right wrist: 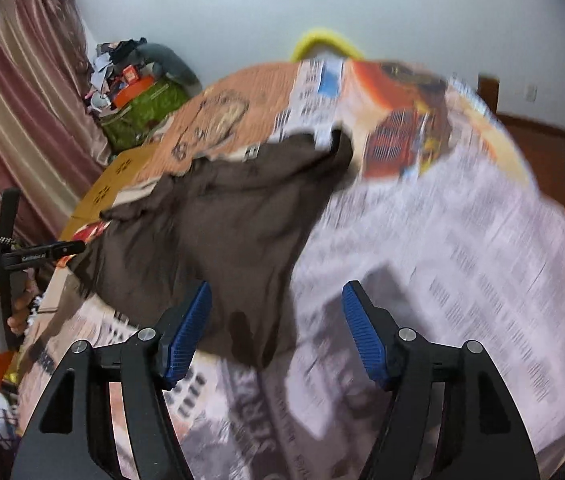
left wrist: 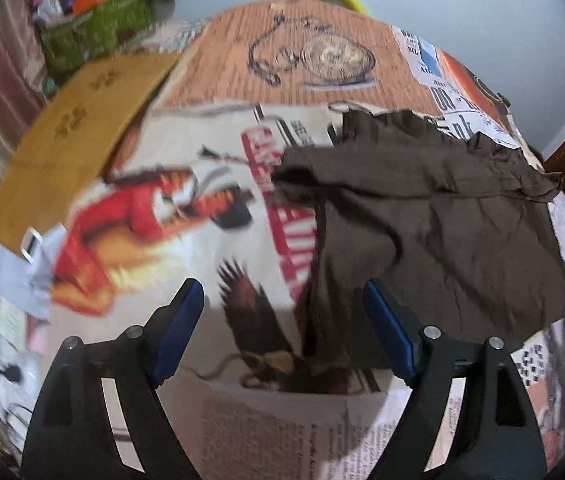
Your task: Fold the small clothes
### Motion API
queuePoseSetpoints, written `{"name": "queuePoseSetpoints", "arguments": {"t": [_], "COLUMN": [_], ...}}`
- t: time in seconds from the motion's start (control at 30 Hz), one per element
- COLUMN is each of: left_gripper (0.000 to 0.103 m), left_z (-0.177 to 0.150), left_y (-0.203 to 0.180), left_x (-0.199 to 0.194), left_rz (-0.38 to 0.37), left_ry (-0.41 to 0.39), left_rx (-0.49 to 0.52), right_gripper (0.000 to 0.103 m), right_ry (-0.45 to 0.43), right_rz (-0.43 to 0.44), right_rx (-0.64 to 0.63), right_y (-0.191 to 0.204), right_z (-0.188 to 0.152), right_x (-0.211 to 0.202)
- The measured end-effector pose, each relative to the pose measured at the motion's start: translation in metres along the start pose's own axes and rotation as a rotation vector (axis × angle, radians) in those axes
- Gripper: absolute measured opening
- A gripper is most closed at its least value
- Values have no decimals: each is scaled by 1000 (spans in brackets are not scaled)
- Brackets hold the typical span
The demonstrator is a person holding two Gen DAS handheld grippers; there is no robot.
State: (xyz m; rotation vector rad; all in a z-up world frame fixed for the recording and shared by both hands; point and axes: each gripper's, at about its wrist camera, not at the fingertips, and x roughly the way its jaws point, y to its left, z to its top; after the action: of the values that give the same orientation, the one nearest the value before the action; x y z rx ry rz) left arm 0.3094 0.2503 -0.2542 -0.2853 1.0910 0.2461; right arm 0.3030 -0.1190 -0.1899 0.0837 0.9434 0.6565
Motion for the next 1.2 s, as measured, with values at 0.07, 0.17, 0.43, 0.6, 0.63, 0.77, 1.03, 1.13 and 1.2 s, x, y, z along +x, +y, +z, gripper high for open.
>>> {"name": "queuePoseSetpoints", "arguments": {"t": [0.07, 0.17, 0.43, 0.6, 0.63, 0.77, 1.03, 1.13, 1.2], "left_gripper": [66, 44, 13, 10, 10, 7, 7, 7, 7], "left_z": [-5, -7, -6, -20, -25, -41, -86, -93, -92], "left_y": [-2, -9, -28, -29, -30, -32, -32, -29, -29], "left_x": [7, 14, 10, -20, -27, -49, -68, -69, -71], "left_rz": [-22, -50, -81, -144, -164, -209, -180, -168, -146], "left_ry": [26, 59, 43, 1, -2, 4, 34, 51, 43], "left_rx": [-4, 8, 51, 43, 40, 38, 56, 52, 62], "right_gripper": [64, 63, 12, 9, 9, 9, 9, 9, 9], "right_ry": [15, 43, 80, 27, 22, 26, 44, 55, 55], "right_rz": [24, 64, 78, 76, 74, 48, 8, -22, -47], "right_rx": [46, 102, 69, 35, 37, 46, 66, 68, 70], "right_y": [-3, -6, 8, 12, 11, 2, -9, -15, -20], "right_z": [-9, -16, -12, -19, -21, -33, -57, -65, -66], "right_x": [7, 21, 43, 15, 10, -9, -31, -33, -34]}}
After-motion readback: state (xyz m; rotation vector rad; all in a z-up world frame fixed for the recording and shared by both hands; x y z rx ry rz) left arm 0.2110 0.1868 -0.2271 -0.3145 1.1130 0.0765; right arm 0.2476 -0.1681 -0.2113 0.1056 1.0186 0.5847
